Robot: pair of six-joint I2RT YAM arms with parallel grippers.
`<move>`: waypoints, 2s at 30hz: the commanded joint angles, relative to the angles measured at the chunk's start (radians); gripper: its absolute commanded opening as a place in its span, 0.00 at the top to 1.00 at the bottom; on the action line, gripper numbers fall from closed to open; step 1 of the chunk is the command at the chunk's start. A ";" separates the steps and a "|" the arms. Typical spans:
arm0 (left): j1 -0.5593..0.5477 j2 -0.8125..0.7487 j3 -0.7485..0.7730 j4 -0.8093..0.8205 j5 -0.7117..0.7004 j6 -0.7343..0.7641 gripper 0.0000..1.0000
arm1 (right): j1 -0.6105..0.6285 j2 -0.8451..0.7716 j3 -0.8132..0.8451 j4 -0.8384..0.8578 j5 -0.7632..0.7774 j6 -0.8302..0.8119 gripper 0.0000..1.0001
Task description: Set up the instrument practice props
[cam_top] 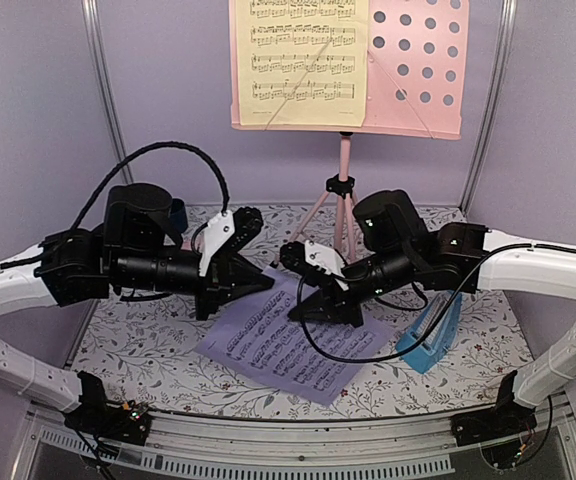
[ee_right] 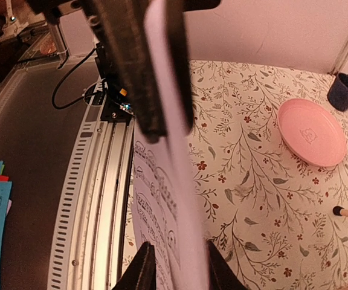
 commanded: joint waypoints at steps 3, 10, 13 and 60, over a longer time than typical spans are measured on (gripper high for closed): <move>-0.015 0.007 0.045 0.024 -0.103 0.037 0.94 | 0.014 -0.045 0.037 -0.035 0.085 0.022 1.00; 0.064 -0.181 -0.138 0.295 -0.186 -0.126 0.39 | -0.029 -0.154 0.037 0.043 0.083 0.115 1.00; 0.131 -0.264 -0.246 0.407 -0.122 -0.204 0.34 | -0.076 -0.208 0.031 0.094 0.032 0.157 1.00; 0.045 0.075 -0.177 1.059 0.127 -0.288 1.00 | -0.214 -0.437 0.003 0.326 -0.020 0.367 0.86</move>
